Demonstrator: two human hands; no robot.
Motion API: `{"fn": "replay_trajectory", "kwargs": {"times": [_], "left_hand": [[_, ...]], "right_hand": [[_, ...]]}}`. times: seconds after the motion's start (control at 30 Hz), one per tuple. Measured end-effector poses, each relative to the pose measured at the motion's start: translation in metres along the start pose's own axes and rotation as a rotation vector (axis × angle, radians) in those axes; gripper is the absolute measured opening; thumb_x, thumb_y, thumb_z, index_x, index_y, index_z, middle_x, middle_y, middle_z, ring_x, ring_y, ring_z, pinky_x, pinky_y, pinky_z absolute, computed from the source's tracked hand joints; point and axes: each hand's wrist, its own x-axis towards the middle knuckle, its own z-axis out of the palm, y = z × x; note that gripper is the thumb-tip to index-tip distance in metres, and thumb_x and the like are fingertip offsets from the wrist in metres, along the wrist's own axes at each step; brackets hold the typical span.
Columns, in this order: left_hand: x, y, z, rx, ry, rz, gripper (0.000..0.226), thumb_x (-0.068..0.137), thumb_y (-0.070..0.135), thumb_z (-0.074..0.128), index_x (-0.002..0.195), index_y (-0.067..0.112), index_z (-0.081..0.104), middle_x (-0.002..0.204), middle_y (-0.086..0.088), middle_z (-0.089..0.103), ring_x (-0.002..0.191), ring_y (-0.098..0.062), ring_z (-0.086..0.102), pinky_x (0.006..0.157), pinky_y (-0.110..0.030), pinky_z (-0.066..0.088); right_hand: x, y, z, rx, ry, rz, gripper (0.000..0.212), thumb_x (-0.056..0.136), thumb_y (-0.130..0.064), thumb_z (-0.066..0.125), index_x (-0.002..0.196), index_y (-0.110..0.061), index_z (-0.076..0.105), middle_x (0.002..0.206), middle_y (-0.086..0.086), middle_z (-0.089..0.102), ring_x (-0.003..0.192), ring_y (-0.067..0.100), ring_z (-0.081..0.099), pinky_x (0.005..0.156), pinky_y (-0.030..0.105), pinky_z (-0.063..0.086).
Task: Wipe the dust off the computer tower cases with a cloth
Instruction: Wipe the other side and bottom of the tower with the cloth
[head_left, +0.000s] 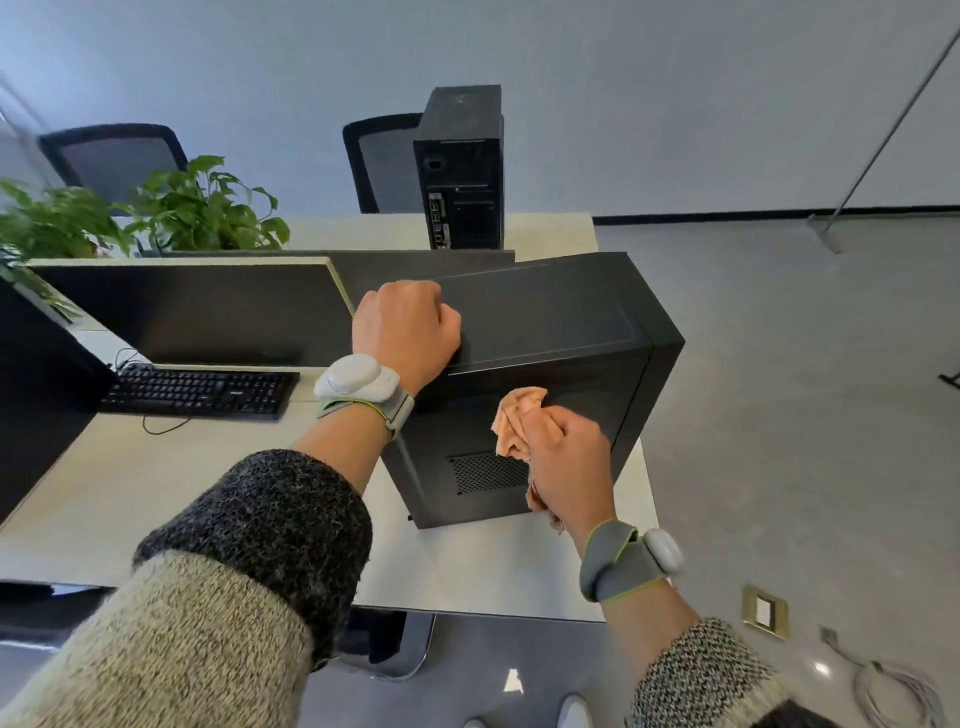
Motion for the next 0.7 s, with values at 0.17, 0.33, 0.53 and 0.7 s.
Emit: {"fn": "replay_trajectory", "kwargs": {"times": [0.17, 0.33, 0.53, 0.7], "left_hand": [[-0.002, 0.016, 0.01, -0.073, -0.031, -0.084, 0.031, 0.09, 0.024, 0.057, 0.062, 0.011, 0.054, 0.062, -0.005, 0.057, 0.061, -0.03, 0.057, 0.058, -0.038, 0.051], [-0.004, 0.009, 0.014, -0.07, 0.004, -0.128, 0.033, 0.093, 0.028, 0.057, 0.064, 0.013, 0.052, 0.062, 0.0, 0.054, 0.061, -0.025, 0.055, 0.058, -0.034, 0.045], [-0.005, 0.012, 0.015, -0.014, 0.014, -0.172, 0.033, 0.092, 0.029, 0.056, 0.062, 0.017, 0.05, 0.063, 0.002, 0.054, 0.06, -0.02, 0.051, 0.058, -0.03, 0.034], [-0.002, 0.015, 0.016, 0.019, 0.014, -0.198, 0.033, 0.094, 0.032, 0.056, 0.063, 0.02, 0.051, 0.065, 0.005, 0.054, 0.058, -0.01, 0.046, 0.058, -0.03, 0.031]], "right_hand": [[0.001, 0.016, -0.011, -0.011, -0.099, 0.06, 0.05, 0.109, -0.041, 0.052, 0.078, -0.005, 0.068, 0.065, 0.021, 0.061, 0.038, 0.014, 0.054, 0.035, 0.021, 0.039], [0.019, 0.013, -0.025, 0.037, -0.021, -0.047, 0.045, 0.108, -0.042, 0.055, 0.075, -0.015, 0.07, 0.062, 0.0, 0.062, 0.064, 0.017, 0.059, 0.048, 0.016, 0.039], [0.016, 0.042, -0.02, 0.03, -0.165, 0.053, 0.058, 0.106, -0.048, 0.055, 0.074, -0.001, 0.065, 0.057, 0.012, 0.055, 0.046, 0.016, 0.05, 0.047, 0.031, 0.041], [0.019, 0.03, -0.027, 0.082, -0.163, -0.023, 0.057, 0.108, -0.041, 0.055, 0.07, 0.001, 0.061, 0.056, 0.015, 0.052, 0.044, 0.009, 0.046, 0.045, 0.029, 0.038]]}}
